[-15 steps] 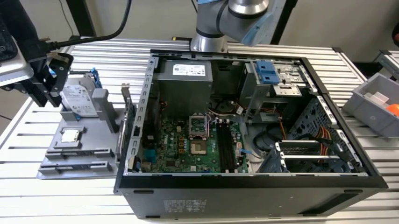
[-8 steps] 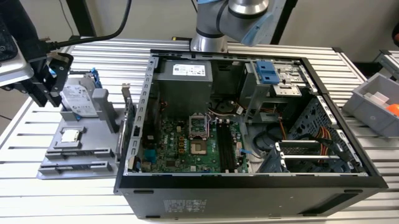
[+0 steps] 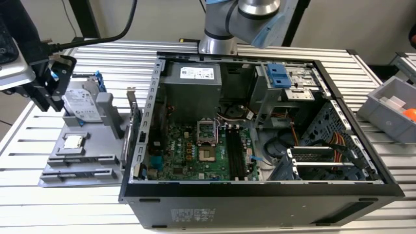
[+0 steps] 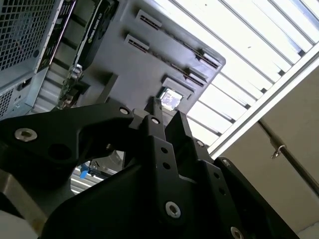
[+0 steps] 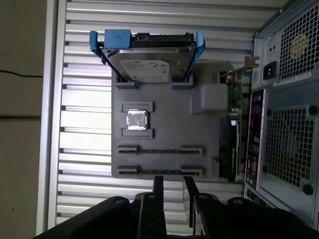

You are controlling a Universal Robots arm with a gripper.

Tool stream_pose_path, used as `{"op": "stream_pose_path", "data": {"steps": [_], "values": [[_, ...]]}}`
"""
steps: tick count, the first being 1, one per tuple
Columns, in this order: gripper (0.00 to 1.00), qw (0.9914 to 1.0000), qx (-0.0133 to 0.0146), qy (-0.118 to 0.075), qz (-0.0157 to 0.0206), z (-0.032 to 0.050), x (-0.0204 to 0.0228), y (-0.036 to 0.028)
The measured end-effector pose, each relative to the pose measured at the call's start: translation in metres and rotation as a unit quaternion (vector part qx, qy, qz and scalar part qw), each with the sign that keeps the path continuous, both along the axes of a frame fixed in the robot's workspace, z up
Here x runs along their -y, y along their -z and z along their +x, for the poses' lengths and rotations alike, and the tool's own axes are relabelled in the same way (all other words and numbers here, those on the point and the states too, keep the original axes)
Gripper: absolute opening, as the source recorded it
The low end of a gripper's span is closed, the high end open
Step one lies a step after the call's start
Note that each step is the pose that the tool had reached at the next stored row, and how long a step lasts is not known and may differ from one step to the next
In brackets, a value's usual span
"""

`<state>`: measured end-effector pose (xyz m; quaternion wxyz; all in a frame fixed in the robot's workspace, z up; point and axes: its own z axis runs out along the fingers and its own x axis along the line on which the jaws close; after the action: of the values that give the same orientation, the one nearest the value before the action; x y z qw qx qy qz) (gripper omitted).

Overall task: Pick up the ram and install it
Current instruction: 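Pick up the ram and move it above insertion slot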

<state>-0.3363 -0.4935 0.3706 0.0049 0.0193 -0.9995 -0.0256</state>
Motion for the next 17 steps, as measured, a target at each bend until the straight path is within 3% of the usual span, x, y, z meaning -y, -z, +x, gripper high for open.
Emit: {"op": "stream_pose_path", "data": {"steps": [1, 13, 17], "values": [[0.00, 1.00000, 0.0000, 0.000, 0.0002, 0.0000, 0.0000, 0.0000], [0.00, 1.00000, 0.0000, 0.000, 0.0021, 0.0000, 0.0000, 0.0000], [0.00, 0.99991, 0.0000, -0.013, 0.0021, 0.0000, 0.0000, 0.0000]]}}
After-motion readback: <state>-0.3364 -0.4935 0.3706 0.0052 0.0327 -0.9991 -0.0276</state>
